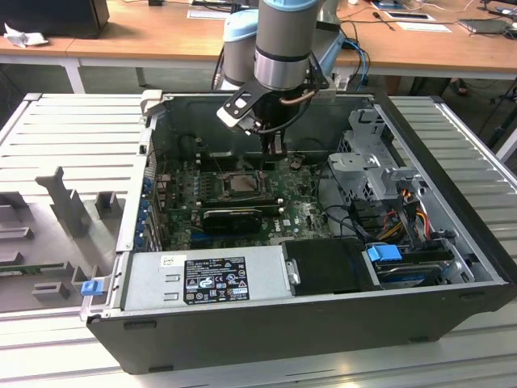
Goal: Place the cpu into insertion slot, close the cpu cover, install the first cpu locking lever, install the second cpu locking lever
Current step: 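Close the cpu cover, then install the first cpu locking lever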
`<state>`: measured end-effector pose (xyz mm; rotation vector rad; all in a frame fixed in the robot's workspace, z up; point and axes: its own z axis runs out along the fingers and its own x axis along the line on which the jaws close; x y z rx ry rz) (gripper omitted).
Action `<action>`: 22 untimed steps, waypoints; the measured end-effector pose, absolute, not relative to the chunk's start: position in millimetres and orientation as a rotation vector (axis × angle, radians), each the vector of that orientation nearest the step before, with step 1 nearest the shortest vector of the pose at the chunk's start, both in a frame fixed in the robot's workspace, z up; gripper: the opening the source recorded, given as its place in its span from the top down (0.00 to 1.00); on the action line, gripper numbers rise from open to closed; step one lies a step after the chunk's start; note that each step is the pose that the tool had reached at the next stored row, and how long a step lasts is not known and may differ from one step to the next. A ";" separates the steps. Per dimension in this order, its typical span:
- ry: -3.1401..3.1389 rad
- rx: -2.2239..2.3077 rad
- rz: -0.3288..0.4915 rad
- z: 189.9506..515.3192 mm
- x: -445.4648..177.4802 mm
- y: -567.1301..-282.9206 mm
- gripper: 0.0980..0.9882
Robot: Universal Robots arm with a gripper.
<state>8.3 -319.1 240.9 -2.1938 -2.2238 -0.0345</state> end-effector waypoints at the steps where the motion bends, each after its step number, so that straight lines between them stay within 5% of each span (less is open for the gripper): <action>1: -2.224 -2.194 -0.035 240.4 7.3 -319.1 0.99; 22: -2.238 -2.178 -0.036 228.2 -32.3 -319.1 0.99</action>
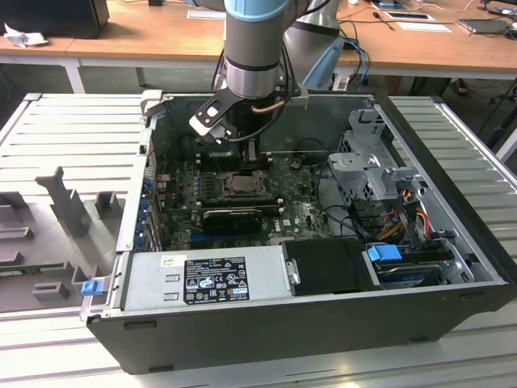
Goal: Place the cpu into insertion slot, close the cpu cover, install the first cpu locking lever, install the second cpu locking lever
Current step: 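Install the first cpu locking lever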
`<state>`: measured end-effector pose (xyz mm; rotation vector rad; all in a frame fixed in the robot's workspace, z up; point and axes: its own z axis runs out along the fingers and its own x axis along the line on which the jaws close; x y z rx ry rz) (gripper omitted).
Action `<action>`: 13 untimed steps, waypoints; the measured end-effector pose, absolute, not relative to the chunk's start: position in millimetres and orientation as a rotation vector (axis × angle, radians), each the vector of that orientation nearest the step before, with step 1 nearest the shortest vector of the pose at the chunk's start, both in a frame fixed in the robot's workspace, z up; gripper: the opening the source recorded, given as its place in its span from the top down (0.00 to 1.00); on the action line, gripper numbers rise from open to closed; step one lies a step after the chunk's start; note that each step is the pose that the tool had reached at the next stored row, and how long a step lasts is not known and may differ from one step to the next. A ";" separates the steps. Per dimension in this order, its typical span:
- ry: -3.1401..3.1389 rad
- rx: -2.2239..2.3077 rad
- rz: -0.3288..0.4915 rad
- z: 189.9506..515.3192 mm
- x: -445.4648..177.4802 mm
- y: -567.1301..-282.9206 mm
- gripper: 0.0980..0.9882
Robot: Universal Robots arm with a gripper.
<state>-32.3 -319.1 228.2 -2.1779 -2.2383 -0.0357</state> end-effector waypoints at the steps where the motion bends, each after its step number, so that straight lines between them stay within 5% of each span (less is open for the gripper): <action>1: -2.239 -2.178 -0.036 228.3 -32.4 -319.2 0.99; 13: -2.238 -2.178 -0.036 237.0 -32.5 -319.1 0.99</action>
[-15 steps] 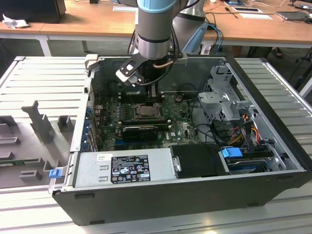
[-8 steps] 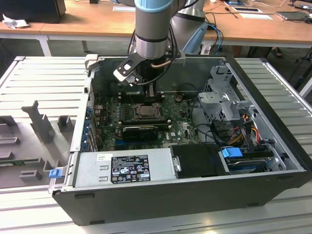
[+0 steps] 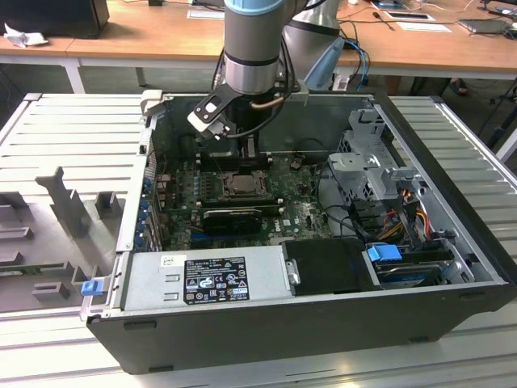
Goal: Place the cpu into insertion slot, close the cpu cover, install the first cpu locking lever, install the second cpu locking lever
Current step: 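Install the first cpu locking lever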
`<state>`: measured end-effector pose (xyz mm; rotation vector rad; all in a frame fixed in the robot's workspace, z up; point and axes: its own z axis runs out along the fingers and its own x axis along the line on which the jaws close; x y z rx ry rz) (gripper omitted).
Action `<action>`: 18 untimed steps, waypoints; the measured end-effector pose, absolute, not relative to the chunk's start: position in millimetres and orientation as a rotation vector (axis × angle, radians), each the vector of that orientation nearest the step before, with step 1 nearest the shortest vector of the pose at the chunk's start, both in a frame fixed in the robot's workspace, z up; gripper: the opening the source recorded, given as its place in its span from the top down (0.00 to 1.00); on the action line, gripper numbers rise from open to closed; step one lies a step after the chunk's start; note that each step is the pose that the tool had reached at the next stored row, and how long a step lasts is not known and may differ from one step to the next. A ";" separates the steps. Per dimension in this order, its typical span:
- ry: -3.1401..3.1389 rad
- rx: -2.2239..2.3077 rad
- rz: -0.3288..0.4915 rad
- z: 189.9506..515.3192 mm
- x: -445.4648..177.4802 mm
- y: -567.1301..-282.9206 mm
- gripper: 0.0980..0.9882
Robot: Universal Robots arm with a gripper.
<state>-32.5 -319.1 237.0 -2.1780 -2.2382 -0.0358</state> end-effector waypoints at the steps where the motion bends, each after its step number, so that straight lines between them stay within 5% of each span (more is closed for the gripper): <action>1: -2.238 -2.178 -0.036 239.2 -32.5 -319.1 0.99; 18: -2.238 -2.178 -0.036 276.7 -32.5 -319.2 0.99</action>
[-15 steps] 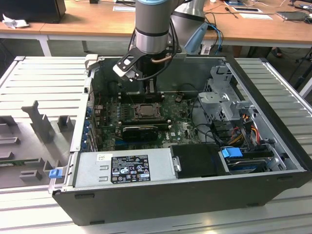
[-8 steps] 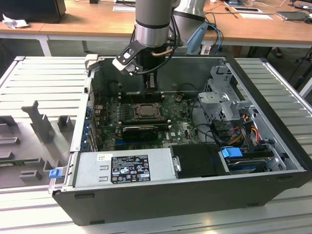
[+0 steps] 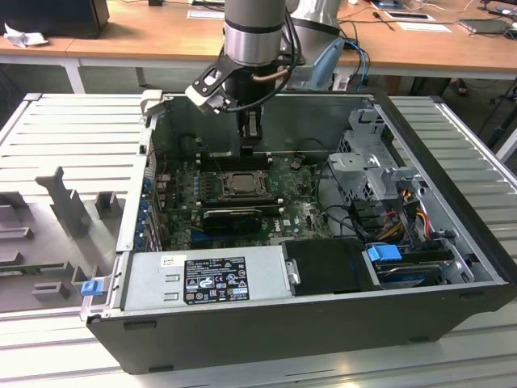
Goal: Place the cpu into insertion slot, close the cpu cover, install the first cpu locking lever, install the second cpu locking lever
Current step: 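Install the first cpu locking lever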
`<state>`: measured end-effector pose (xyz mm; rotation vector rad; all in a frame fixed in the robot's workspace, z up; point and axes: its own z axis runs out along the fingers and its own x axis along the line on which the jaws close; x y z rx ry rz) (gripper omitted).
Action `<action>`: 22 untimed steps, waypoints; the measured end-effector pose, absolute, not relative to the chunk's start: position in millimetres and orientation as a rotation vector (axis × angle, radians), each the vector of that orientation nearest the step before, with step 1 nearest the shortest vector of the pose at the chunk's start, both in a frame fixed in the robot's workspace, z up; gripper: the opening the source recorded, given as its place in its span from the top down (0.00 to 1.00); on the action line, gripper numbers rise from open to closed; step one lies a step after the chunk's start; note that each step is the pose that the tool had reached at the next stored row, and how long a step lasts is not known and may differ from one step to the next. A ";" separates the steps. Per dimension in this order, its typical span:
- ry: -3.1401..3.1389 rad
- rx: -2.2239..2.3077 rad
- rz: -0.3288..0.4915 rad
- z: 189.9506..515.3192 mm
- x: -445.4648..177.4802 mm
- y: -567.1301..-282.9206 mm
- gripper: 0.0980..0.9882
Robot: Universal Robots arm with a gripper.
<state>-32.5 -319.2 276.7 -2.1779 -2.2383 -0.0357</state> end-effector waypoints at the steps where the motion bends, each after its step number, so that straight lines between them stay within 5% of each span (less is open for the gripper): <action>1: -2.238 -2.178 -0.036 279.6 -32.5 -319.2 0.99; 22: -2.535 -1.819 -0.031 282.1 -32.5 -319.1 0.99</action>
